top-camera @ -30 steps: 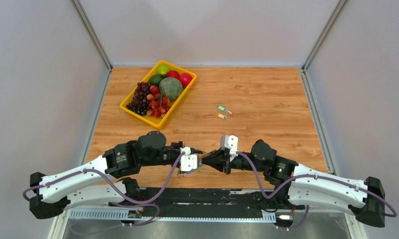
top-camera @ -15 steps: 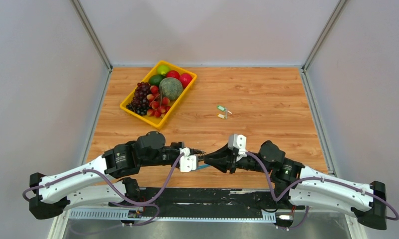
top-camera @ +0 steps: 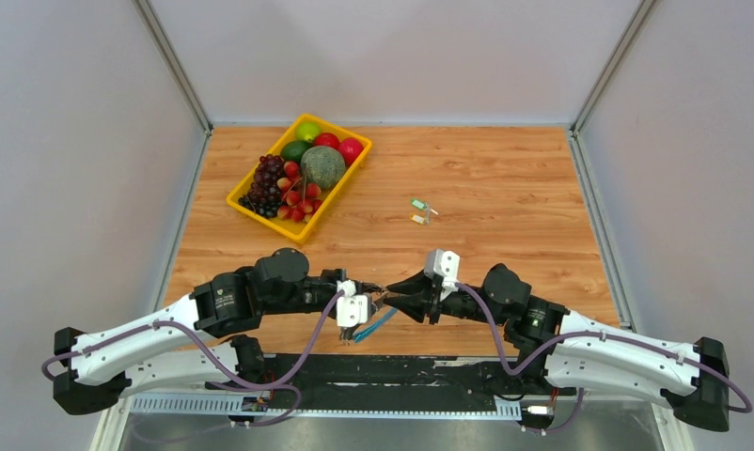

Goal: Remove the keys from the keyring

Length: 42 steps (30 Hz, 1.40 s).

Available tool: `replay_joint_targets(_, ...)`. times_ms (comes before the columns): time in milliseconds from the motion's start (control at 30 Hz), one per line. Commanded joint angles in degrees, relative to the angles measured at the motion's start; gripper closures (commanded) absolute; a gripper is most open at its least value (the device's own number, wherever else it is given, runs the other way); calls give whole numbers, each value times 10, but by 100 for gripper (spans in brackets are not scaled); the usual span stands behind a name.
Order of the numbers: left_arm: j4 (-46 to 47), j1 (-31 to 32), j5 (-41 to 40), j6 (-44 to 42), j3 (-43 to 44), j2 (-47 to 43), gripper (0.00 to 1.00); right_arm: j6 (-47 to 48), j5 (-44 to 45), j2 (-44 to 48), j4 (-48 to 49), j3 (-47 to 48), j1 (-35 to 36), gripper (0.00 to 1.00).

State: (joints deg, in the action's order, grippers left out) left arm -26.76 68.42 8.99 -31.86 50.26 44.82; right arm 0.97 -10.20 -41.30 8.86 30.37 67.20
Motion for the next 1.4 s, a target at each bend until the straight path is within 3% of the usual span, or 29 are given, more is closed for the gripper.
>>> replay_joint_targets(0, 42, -2, 15, -7, 0, -11, 100, 0, -11, -10, 23, 28, -1, 70)
replay_joint_targets(333, 43, -3, 17, -7, -2, -11, 100, -7, -10, -8, 37, 27, 0, 77)
replay_joint_targets(367, 43, -2, 17, -6, -2, -10, 100, -6, -11, -9, 37, 27, 0, 80)
replay_joint_targets(467, 43, -2, 15, -7, -2, -10, 100, -6, -12, -10, 39, 26, 0, 100)
replay_joint_targets(933, 46, -2, 2, -3, -5, -8, 100, -83, 46, 87, 119, -41, -1, 100)
replay_joint_targets(1367, 43, -2, 31, -18, -18, 8, 100, -127, 17, 66, 195, -52, 0, 100)
